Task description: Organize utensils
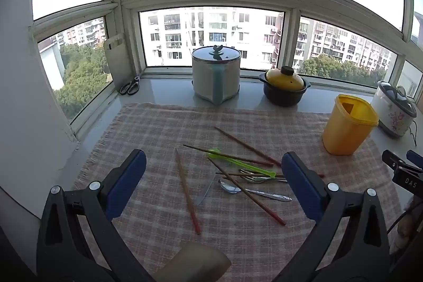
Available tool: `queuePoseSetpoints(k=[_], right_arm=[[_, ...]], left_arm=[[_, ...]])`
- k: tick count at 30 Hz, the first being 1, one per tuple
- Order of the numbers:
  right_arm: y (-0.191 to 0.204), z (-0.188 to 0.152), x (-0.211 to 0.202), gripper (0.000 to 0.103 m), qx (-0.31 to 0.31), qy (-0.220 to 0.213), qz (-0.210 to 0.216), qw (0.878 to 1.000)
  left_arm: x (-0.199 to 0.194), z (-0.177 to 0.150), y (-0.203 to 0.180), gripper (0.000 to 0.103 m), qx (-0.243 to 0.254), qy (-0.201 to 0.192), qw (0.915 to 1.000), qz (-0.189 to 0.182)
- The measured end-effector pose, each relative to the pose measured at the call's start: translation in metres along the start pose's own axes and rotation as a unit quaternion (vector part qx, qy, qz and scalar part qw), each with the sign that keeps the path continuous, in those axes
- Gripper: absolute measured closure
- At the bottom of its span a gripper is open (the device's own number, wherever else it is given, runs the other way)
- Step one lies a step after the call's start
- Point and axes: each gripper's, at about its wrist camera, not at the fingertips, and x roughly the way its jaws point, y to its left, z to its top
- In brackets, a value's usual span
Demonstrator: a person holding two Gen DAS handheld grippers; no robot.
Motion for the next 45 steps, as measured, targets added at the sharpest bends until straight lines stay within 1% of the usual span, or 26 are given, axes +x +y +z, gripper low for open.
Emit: queuePoseSetpoints(k=[7,8,9,11,14,22,45], right_arm=[[0.004,0.001,0.003,0.000,-0.002,0.001,-0.011,1.000],[0.007,0.002,0.003,0.000,-0.003,-0.001,-0.009,1.000],[0.000,0.001,0.001,0.000,0.003,-0.006,0.000,1.000],[0.003,0.000,0.002,0.000,0.005,-0.005,0.001,1.000],[-0.002,0.003,0.000,0.000,0.004,-0.006,0.007,1.000],[-0.002,0.004,-0.002,0.000,0.005,-0.009,0.008,1.000],[-0.003,0.011,-0.002,0.000,0.007,-0.014,0.011,1.000]], left_arm=[[0.001,0.000,0.001,0.000,-0.008,-0.002,1.0000,-0.003],[0.001,0.000,0.001,0.000,-0.008,-0.003,1.0000,-0.003],[0.001,0.000,0.001,0.000,-0.008,-0.002,1.0000,-0.003],[0.001,0.001,0.002,0.000,-0.007,0.000,1.0000,-0.003],[0.004,0.005,0.005,0.000,-0.008,-0.001,1.0000,-0.004],[0.004,-0.002,0.001,0.000,-0.015,0.002,0.9999,-0.003],[0.007,0.002,-0.003,0.000,-0.019,0.004,0.9998,-0.006]])
